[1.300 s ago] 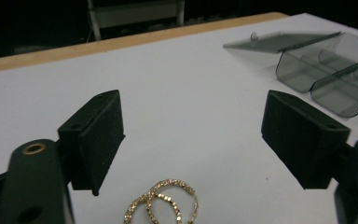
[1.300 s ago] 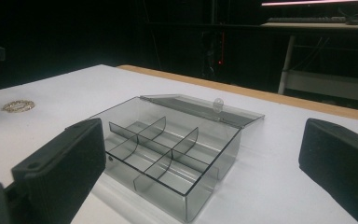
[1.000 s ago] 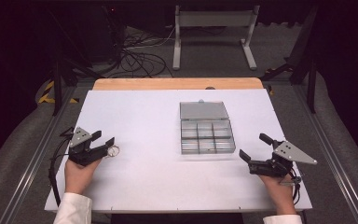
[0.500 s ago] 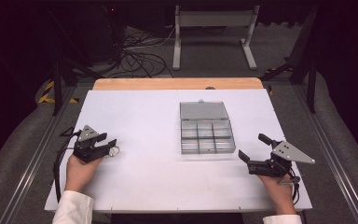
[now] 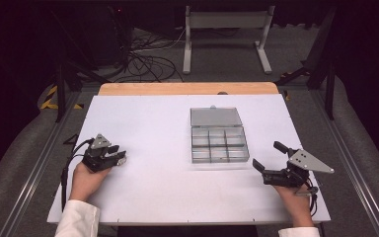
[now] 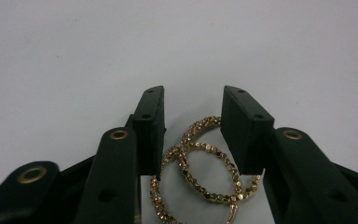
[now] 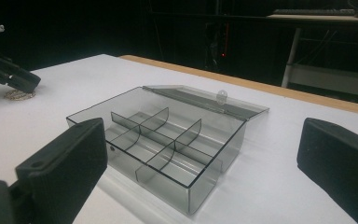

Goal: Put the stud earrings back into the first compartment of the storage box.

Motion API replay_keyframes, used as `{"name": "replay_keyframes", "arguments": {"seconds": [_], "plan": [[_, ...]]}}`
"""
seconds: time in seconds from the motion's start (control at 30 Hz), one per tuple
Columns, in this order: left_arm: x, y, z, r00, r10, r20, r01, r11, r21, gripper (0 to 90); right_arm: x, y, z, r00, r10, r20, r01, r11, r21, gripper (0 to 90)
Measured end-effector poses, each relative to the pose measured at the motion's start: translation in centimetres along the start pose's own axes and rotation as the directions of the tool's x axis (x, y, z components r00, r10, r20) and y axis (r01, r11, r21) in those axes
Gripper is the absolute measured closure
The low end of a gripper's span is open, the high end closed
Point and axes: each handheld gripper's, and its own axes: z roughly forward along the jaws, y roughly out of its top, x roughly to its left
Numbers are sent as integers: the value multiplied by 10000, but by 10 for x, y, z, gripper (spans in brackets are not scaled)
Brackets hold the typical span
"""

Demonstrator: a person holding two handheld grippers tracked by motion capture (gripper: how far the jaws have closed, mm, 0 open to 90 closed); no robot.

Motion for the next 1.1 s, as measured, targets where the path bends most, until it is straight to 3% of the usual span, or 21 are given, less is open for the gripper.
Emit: {"name": "replay_keyframes", "arguments": {"seconds": [0.3, 0.43, 0.77, 1.1], "plan": [[0, 0, 2, 9998, 109, 184, -112, 9999, 121, 723, 0, 0, 0, 10000, 4, -17, -4, 10000, -11, 21], [-1, 0, 3, 9999, 122, 118, -123, 9998, 125, 846, 0, 0, 0, 10000, 8, -17, -8, 10000, -10, 21], [-5, 5, 3, 9997, 220, -110, -217, 9993, 303, 864, 0, 0, 0, 10000, 20, 3, -20, 10000, -39, 22], [-21, 19, -6, 9996, 208, -178, -214, 9990, -398, 865, 0, 0, 0, 10000, 44, -5, -44, 10000, -56, 22]]}}
